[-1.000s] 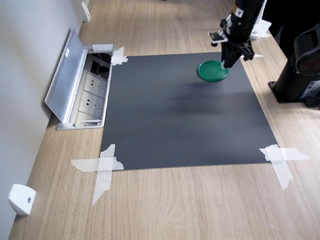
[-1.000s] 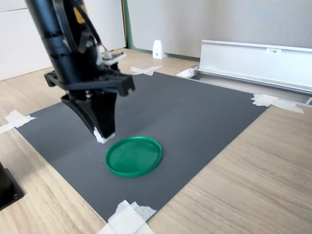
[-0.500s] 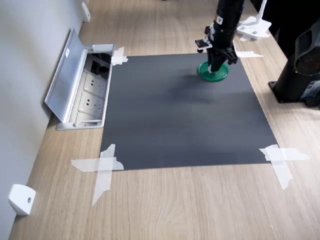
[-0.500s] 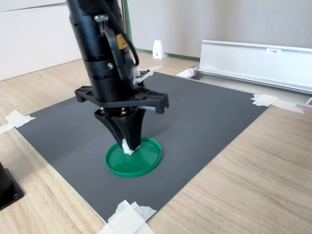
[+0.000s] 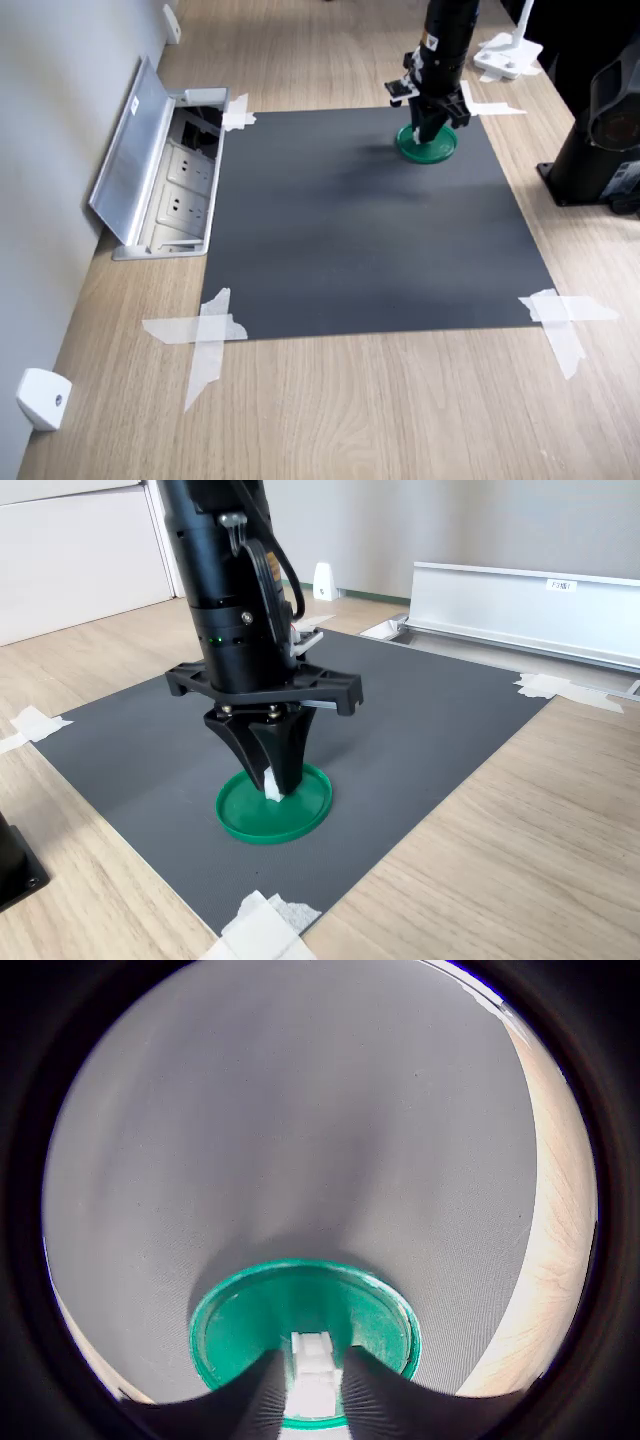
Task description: Grasp a white terminal and put it on the green lid.
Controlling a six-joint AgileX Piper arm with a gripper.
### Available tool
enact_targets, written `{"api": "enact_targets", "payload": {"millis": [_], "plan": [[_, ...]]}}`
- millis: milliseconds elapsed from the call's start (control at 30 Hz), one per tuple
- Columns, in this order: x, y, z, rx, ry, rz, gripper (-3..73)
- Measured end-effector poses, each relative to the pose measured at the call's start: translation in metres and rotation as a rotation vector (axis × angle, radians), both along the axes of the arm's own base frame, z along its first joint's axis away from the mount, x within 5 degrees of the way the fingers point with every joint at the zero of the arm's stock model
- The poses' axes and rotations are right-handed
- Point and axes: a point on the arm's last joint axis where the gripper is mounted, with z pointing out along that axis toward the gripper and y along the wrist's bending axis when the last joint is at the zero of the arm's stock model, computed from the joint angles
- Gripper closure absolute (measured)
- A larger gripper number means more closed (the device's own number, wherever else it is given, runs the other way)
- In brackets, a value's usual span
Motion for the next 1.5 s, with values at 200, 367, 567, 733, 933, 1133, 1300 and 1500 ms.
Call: {"api": "enact_targets", "payload": {"millis": [200,367,567,733,933,1133,1300,1500], "plan": [[0.0,0.0,0.0,0.001,0.003,0.001,16.7],[-0.003,0.001,0.012,-0.021,-0.051,-0.002,5.0],[-0.017,0.011,0.05,-0.046,-0.222,-0.01,6.9],[-0.038,0.027,0.086,-0.034,-0.412,-0.025,26.0],[-0.07,0.053,0.126,-0.027,-0.681,-0.032,62.3],[-0.098,0.082,0.151,0.156,-0.959,-0.096,69.7],[-0.122,0.091,0.152,0.319,-1.12,-0.188,70.0],[-0.137,0.088,0.116,0.279,-1.152,-0.195,70.0]]}}
